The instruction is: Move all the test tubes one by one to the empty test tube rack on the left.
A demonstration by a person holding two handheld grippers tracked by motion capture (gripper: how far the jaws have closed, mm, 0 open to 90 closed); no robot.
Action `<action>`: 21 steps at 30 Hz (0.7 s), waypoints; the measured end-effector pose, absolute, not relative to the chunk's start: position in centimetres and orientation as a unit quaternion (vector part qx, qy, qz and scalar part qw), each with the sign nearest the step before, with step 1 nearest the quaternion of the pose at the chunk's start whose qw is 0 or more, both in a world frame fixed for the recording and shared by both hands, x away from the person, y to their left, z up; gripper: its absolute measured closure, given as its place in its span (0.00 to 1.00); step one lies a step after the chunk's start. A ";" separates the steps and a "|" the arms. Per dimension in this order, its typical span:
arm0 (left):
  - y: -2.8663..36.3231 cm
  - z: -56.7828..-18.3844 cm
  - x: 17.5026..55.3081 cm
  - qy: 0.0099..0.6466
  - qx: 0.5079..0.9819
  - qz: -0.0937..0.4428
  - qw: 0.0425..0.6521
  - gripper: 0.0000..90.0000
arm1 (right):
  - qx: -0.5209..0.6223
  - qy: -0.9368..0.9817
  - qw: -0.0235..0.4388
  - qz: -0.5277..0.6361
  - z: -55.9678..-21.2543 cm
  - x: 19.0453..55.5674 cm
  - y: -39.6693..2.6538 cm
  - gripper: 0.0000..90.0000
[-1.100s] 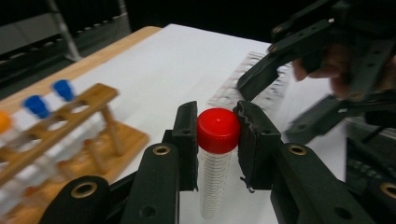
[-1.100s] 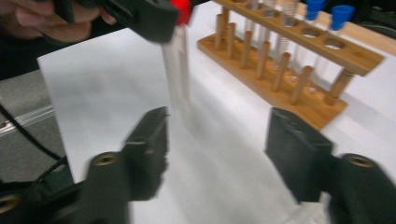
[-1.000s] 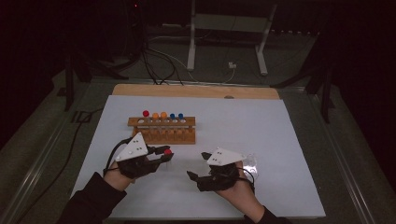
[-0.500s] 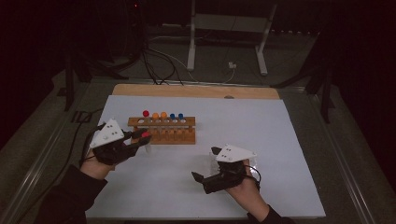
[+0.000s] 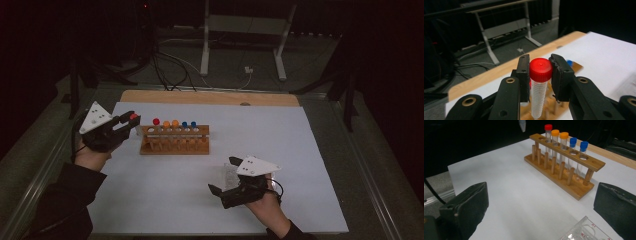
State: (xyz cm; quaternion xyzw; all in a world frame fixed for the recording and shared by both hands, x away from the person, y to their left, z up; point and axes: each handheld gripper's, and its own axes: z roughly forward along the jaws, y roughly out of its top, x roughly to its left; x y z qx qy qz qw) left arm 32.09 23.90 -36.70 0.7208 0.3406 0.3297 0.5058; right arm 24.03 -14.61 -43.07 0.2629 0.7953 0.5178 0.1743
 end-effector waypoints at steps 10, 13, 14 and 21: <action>23.1 -38.8 35.9 0.375 0.696 0.333 0.513 0.80 | 0.267 0.790 0.170 0.525 -42.9 24.1 -15.3 0.00; 23.0 -39.7 36.7 0.384 0.695 0.328 0.512 0.80 | 0.268 0.788 0.165 0.530 -43.0 24.2 -15.5 0.00; 22.9 -40.0 36.9 0.387 0.697 0.329 0.507 0.80 | 0.268 0.788 0.164 0.530 -43.0 24.2 -15.5 0.00; 22.5 -42.3 37.8 0.402 0.714 0.317 0.477 0.80 | 0.266 0.785 0.160 0.535 -43.0 24.2 -15.6 0.00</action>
